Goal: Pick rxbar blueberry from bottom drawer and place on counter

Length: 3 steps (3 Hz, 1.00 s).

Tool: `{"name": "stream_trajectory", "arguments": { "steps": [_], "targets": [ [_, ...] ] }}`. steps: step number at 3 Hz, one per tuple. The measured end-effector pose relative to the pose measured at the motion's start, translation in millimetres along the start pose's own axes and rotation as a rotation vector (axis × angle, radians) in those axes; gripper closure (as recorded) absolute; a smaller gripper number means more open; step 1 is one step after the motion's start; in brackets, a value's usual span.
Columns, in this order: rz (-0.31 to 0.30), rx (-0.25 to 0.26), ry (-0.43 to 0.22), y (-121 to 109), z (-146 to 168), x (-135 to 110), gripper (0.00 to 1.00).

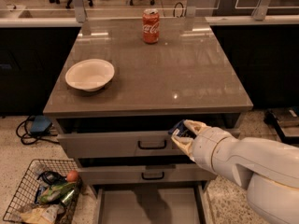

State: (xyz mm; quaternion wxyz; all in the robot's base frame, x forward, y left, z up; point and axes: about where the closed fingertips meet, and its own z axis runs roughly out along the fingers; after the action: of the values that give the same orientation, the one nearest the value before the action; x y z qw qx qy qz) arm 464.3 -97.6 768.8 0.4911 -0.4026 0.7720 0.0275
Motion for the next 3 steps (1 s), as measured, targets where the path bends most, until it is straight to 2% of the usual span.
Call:
{"name": "stream_trajectory", "arguments": {
  "steps": [1,3],
  "targets": [
    [0.0,0.0,0.0,0,0,-1,1.0],
    [-0.065,0.09,-0.035,-21,-13,-53,1.0]
  ]
}}
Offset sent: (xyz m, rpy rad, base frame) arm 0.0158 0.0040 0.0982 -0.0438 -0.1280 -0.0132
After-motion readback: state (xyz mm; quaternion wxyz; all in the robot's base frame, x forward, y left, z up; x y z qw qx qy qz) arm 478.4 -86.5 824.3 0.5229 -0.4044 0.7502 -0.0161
